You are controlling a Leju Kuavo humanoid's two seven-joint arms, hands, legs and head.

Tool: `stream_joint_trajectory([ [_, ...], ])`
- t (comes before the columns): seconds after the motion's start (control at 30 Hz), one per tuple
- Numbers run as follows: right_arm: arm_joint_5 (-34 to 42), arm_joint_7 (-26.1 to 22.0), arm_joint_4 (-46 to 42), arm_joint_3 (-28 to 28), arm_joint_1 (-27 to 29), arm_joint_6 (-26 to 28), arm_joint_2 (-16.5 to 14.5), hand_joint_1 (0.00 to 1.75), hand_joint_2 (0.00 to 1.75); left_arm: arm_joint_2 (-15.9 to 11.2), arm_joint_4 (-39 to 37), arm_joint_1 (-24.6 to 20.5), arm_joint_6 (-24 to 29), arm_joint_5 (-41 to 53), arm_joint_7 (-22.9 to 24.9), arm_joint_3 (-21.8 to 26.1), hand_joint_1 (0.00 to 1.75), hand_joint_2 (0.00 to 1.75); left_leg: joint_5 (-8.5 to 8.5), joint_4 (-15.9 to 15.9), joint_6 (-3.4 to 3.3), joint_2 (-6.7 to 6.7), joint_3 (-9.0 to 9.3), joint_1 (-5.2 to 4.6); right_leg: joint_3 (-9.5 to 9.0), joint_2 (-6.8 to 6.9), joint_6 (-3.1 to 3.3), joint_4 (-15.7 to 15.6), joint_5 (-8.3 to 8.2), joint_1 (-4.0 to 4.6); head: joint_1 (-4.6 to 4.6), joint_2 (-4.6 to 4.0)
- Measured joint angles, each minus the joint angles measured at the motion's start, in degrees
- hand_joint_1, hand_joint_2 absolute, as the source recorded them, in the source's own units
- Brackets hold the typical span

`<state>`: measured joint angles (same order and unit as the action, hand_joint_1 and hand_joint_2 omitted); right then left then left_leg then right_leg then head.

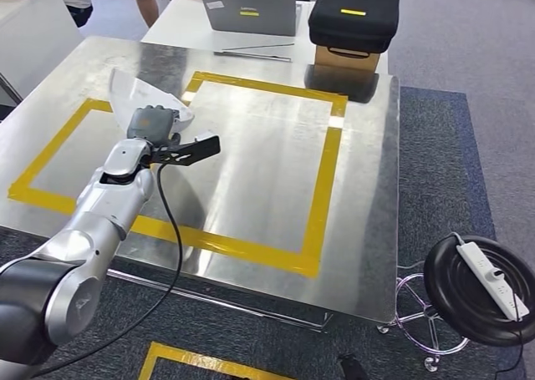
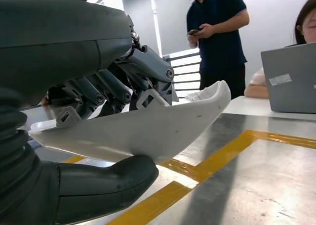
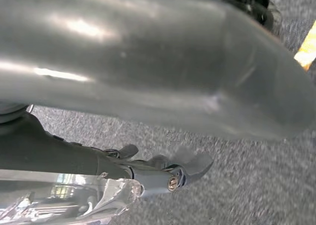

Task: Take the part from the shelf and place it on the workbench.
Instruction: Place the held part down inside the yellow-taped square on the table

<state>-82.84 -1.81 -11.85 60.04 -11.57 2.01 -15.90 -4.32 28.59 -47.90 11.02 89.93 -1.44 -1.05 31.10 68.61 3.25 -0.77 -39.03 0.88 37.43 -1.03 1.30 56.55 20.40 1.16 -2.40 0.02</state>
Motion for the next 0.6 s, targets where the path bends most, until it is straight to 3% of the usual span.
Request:
stream_joint_trajectory([
  [0.07, 0.02, 0.01, 0.0, 0.0, -0.04, 0.01, 0.02, 0.0, 0.0, 0.01, -0.01, -0.01, -0.02, 0.01, 0.04, -0.07, 1.75, 1.75, -5.08, -7.22, 0.88, -0.02, 2.2, 0.51, -0.3, -0.07, -0.79, 0.74, 0.75, -0.34, -0.03, 0.0],
  [0.13, 0.05, 0.07, 0.0, 0.0, -0.12, 0.04, 0.06, 0.0, 0.0, 0.04, -0.03, 0.01, -0.1, 0.01, 0.21, -0.32, 1.75, 1.75, -6.86, -11.19, 0.52, -0.12, 3.53, 0.72, -0.05, -0.16, -1.48, 1.48, 1.31, -0.34, -0.05, 0.0],
  [0.2, 0.09, 0.15, 0.0, 0.0, -0.01, 0.09, 0.08, 0.0, 0.0, 0.13, -0.04, 0.12, -0.17, 0.01, 0.47, -0.69, 1.75, 1.75, -6.93, -11.44, -0.49, -0.19, 3.58, 0.64, 0.25, -0.22, -1.36, 1.71, 1.54, -0.23, -0.03, 0.0],
  [0.33, 0.09, 0.21, 0.0, 0.0, 0.19, 0.11, 0.07, 0.0, 0.0, 0.17, -0.04, 0.05, -0.19, 0.01, 0.74, -1.02, 1.75, 1.75, -7.35, -11.44, -0.9, -0.28, 3.61, 0.46, 0.03, -0.22, 0.27, 1.47, 1.32, -0.2, -0.04, 0.0],
  [0.43, 0.09, 0.31, 0.0, 0.0, 0.16, 0.11, 0.07, 0.0, 0.0, 0.21, -0.04, 0.07, -0.2, 0.01, 0.84, -1.25, 1.75, 1.75, -7.27, -11.44, -1.33, -0.32, 3.61, 0.3, -0.17, -0.16, 0.43, 1.17, 1.22, -0.23, -0.04, 0.0],
  [0.5, 0.09, 0.34, 0.0, 0.0, 0.17, 0.11, 0.05, 0.0, 0.0, 0.21, -0.04, 0.07, -0.2, 0.01, 0.88, -1.35, 1.75, 1.75, -7.21, -11.43, -1.51, -0.31, 3.61, 0.18, -0.24, -0.15, -0.35, 1.0, 1.18, -0.37, -0.05, 0.0],
  [0.6, 0.05, 0.35, 0.0, -0.01, 0.22, 0.11, 0.05, 0.0, 0.0, 0.21, -0.04, 0.06, -0.21, 0.01, 0.99, -1.4, 1.75, 1.75, -7.14, -11.41, -1.68, -0.28, 3.59, 0.02, -0.31, -0.17, -2.65, 0.72, 1.19, -0.7, -0.07, 0.0],
])
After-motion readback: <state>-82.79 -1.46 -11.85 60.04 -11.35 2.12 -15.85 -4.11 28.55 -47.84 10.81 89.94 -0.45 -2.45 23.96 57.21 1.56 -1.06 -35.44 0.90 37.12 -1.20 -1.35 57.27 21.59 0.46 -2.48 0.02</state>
